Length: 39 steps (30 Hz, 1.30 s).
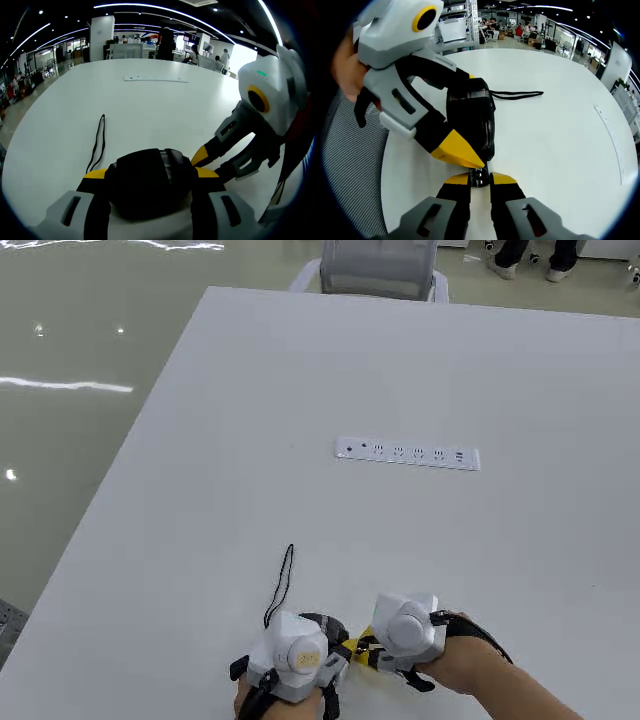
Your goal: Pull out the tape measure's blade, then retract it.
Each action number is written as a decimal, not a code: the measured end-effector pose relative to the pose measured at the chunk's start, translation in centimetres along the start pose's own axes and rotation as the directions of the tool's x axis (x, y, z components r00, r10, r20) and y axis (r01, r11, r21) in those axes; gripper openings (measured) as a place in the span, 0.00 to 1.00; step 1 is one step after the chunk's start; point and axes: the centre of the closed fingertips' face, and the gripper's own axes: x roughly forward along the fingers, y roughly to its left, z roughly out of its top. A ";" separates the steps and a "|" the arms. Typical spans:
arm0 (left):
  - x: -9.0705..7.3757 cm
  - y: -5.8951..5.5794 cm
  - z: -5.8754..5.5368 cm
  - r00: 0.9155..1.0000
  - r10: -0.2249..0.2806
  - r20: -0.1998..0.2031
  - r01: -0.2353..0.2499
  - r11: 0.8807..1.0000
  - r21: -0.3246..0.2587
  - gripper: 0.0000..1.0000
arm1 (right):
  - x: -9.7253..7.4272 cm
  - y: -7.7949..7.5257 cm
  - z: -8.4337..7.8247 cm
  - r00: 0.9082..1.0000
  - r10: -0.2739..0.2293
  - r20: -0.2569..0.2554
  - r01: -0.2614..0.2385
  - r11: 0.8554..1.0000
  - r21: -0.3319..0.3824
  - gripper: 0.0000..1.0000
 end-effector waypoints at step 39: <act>-0.1 0.0 0.0 1.000 -0.018 0.000 0.018 1.000 -0.017 0.63 | 0.7 0.1 1.2 0.995 0.040 0.095 -0.043 0.999 0.022 0.14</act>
